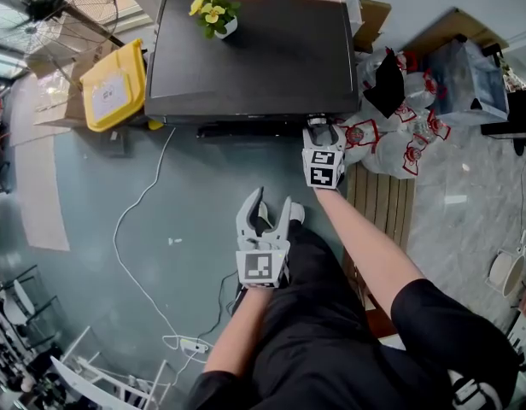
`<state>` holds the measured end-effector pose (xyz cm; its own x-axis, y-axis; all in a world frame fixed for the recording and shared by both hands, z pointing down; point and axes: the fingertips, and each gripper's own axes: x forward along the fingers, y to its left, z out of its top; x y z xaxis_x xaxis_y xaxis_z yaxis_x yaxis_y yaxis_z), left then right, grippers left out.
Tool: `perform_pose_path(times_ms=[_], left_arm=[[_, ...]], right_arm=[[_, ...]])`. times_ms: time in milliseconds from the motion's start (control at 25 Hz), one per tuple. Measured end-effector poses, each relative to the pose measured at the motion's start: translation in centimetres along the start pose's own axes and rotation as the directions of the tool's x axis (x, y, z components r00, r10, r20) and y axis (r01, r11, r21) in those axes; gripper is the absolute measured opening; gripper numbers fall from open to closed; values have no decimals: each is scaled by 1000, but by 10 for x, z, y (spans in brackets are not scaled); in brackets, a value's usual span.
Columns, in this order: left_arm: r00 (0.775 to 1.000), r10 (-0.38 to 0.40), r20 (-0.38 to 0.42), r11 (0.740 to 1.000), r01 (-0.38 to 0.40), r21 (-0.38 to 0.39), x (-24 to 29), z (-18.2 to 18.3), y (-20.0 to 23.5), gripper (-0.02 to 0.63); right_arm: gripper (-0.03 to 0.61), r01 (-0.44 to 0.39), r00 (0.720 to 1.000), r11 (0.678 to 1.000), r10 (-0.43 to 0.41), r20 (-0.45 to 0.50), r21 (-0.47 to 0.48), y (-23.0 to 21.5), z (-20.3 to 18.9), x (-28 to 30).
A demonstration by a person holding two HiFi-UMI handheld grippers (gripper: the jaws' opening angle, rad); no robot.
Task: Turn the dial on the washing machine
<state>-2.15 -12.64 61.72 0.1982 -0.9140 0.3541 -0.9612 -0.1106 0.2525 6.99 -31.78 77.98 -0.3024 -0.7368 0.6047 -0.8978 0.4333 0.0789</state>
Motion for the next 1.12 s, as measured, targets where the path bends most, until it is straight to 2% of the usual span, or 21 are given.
perform_pose_path(times_ms=[200,360,560,680,920,1120], left_arm=[[1000,-7,-1,1000,7,4,-1,-2,-2,199],[1000,-8,6,1000,8,-14,-1,1,-2,198],[1000,-5,3,1000,5,-8,1,1,-1,198],[1000,-8,2,1000,8,2,2,1,-2,198],[1000,-18,-4,1000,18,2,4,1,-7,198],[1000,-18,-5,1000,18,-9,5,1,-8,198]], right_arm=[[244,-1,1000,999,1,2,33,-1,-1,-1],[245,-43,999,993,40,29,113,-3,0,-3],[245,-128,990,957,109,89,260,-7,1,-2],[245,-155,985,940,125,116,304,-9,1,-2],[245,-160,985,944,132,115,288,-8,1,-2],[245,-130,988,972,110,108,194,-6,3,-8]])
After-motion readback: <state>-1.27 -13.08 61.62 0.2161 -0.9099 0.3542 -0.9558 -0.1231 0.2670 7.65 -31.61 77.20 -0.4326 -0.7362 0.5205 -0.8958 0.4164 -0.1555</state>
